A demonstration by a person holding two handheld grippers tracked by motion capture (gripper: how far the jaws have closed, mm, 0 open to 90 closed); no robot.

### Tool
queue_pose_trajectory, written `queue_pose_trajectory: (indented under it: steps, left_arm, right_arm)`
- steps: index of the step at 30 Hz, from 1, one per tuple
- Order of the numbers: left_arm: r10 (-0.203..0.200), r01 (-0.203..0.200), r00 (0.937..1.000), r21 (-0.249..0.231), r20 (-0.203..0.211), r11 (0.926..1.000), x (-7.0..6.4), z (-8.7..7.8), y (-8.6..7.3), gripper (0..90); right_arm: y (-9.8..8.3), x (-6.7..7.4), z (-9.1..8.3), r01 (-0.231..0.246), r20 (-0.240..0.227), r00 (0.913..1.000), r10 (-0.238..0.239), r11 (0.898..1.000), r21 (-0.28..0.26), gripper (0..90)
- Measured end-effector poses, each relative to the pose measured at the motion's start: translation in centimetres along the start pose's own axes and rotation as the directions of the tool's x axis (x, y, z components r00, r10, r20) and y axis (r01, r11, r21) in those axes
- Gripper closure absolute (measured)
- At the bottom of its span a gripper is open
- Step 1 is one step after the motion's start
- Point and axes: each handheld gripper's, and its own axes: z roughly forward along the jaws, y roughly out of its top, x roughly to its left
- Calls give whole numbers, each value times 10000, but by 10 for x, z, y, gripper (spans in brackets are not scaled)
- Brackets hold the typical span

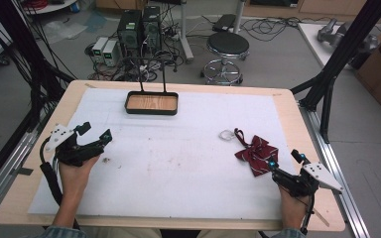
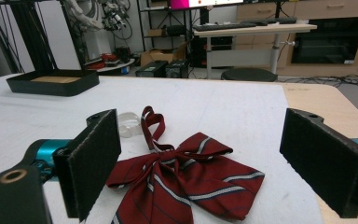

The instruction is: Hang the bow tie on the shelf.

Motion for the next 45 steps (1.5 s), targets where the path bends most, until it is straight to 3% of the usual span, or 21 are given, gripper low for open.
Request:
queue_pose_trajectory:
  steps: [34,39,45]
  left_arm:
    - [-69,70,9998,-34,175,10000,0,-4,3,169]
    - [-16,16,9997,11,228,10000,0,-3,3,169]
    - [-110,114,9997,-173,219,9998,1,-6,6,170]
  right_arm:
    - [0,0,1,68,156,9999,-69,9999,77,113]
    - [3,0,2,-125,193,9997,125,9999,-13,116]
    - [10,10,13,-277,134,9995,275,9995,169,150]
